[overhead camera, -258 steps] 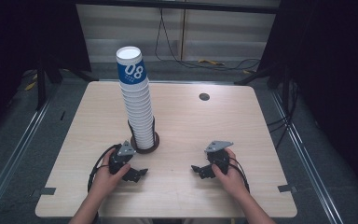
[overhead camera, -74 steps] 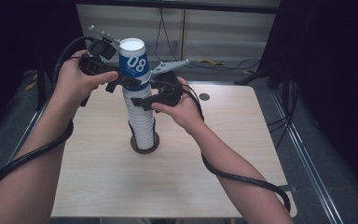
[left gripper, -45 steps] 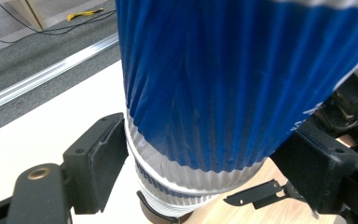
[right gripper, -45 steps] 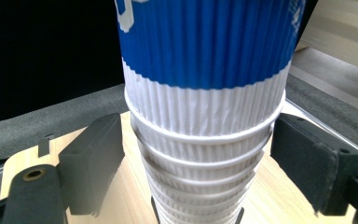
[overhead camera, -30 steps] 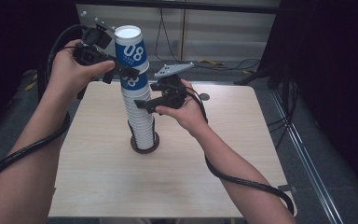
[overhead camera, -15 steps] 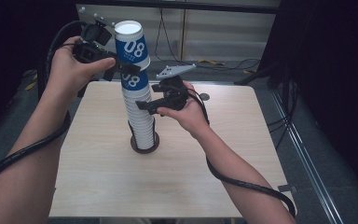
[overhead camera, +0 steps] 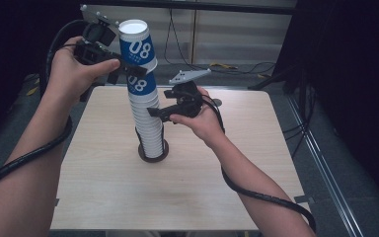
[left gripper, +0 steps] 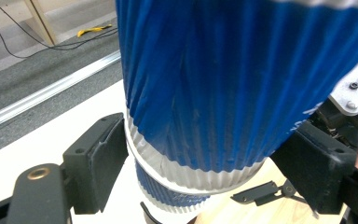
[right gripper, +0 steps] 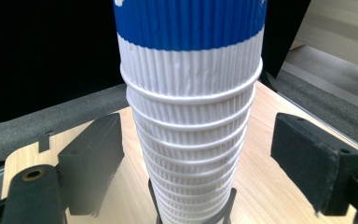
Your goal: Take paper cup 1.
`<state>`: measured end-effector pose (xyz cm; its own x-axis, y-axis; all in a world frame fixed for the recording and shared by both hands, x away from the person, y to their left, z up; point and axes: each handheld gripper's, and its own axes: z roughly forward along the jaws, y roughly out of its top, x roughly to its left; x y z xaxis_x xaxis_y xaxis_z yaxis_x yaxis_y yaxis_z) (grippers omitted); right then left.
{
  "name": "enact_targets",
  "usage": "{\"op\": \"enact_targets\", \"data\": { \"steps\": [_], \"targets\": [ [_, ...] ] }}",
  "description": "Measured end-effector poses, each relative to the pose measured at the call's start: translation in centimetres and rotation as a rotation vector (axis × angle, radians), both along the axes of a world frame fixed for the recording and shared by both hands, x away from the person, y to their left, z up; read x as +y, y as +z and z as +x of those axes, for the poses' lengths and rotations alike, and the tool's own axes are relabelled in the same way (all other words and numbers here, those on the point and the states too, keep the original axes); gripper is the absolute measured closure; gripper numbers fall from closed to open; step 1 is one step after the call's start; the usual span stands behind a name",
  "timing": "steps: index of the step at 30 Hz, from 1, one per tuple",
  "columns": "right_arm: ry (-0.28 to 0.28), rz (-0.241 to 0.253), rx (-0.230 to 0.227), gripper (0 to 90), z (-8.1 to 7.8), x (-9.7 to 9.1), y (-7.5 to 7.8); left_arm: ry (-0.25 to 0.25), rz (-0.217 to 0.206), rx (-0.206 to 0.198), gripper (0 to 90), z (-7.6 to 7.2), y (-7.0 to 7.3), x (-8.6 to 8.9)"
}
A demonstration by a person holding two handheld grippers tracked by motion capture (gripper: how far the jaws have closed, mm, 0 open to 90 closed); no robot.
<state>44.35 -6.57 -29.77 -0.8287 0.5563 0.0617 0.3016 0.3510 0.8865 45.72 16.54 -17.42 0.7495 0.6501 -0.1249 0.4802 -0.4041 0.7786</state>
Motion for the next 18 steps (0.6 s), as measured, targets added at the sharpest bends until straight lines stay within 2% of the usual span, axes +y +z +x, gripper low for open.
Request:
{"op": "enact_targets", "data": {
  "steps": [4, 18],
  "targets": [
    [-0.004, 0.000, 0.005, 16.2, 0.0, -0.3, -0.3, 0.003, 0.008, -0.004, 19.6, -0.1, 0.1, 0.4],
    [0.000, -0.011, 0.011, 15.9, -0.2, -0.5, -0.6, -0.020, -0.010, -0.014, 19.5, -1.3, 0.8, 0.9]
  ]
}}
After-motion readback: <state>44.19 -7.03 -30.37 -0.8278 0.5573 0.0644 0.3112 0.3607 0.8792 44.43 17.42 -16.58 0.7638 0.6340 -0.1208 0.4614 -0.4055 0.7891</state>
